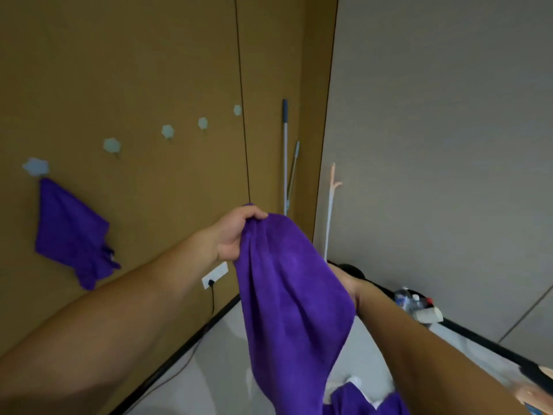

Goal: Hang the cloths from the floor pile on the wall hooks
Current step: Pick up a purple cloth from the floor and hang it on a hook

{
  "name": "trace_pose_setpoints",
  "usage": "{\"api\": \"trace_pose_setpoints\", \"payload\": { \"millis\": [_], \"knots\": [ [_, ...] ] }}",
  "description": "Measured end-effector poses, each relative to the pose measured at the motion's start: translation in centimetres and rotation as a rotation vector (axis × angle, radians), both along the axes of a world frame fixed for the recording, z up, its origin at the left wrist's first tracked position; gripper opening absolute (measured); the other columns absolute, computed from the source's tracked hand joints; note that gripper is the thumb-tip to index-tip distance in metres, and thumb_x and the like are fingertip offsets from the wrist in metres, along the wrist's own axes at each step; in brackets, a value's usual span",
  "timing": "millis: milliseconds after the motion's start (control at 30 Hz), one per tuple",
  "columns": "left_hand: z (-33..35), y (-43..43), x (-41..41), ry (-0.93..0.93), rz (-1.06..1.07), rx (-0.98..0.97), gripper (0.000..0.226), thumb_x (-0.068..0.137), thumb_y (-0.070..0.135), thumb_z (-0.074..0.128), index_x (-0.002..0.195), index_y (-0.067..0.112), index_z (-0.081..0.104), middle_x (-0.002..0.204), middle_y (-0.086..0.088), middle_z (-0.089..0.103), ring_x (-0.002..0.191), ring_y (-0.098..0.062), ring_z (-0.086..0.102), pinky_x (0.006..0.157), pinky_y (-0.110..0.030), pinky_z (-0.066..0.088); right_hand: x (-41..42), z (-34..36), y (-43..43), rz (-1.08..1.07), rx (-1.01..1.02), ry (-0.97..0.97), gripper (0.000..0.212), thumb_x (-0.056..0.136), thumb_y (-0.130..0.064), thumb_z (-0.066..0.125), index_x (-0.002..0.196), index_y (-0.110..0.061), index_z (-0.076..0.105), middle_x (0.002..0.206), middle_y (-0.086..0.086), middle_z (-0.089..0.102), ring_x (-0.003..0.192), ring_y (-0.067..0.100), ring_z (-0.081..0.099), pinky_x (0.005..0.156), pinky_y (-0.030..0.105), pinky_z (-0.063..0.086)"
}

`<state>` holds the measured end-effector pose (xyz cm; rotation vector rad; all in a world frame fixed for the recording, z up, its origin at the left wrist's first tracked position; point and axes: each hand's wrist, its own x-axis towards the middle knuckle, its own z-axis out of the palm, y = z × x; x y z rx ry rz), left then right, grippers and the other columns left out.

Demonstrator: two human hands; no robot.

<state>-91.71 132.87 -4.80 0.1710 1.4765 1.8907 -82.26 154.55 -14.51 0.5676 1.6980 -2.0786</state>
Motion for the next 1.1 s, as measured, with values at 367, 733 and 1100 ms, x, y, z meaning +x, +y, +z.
{"api": "trace_pose_setpoints", "payload": {
  "millis": [367, 733, 1100],
  "knots": [
    [-1.7, -8.8, 1.3, 0.066, 0.306, -0.586, 0.024, 0.095, 0.017, 0.048, 0.109, 0.006, 0.063, 0.101, -0.015, 0.068, 0.081, -0.025, 0.066, 0.08, -0.039, 0.055, -2.6, 5.7, -0.9, -0.181, -0.212, 0.384, 0.049, 0.083, 0.005, 0.063, 0.129, -0.008, 0.055, 0.115, 0.02, 0.065, 0.089, 0.027, 0.068, 0.075, 0.035, 0.057],
    [-0.8, -13.0, 4.4, 0.023, 0.519, -0.621, 0.016, 0.092, 0.013, 0.052, 0.081, 0.007, 0.063, 0.063, -0.006, 0.07, 0.055, -0.017, 0.065, 0.06, -0.028, 0.053, -4.5, 6.3, -1.4, -0.292, 0.08, 0.476, 0.023, 0.088, -0.008, 0.066, 0.109, -0.017, 0.068, 0.097, 0.006, 0.069, 0.07, 0.012, 0.063, 0.054, 0.021, 0.049],
    [-2.7, -16.1, 4.7, 0.102, 1.016, -0.311, 0.019, 0.092, 0.002, 0.05, 0.109, 0.004, 0.058, 0.092, -0.011, 0.06, 0.072, -0.021, 0.059, 0.082, -0.045, 0.056, -4.0, 6.3, -1.6, -0.081, 0.396, 0.352, 0.027, 0.076, -0.004, 0.079, 0.099, -0.007, 0.065, 0.086, 0.008, 0.064, 0.066, 0.015, 0.058, 0.045, 0.017, 0.048]
  ]
}}
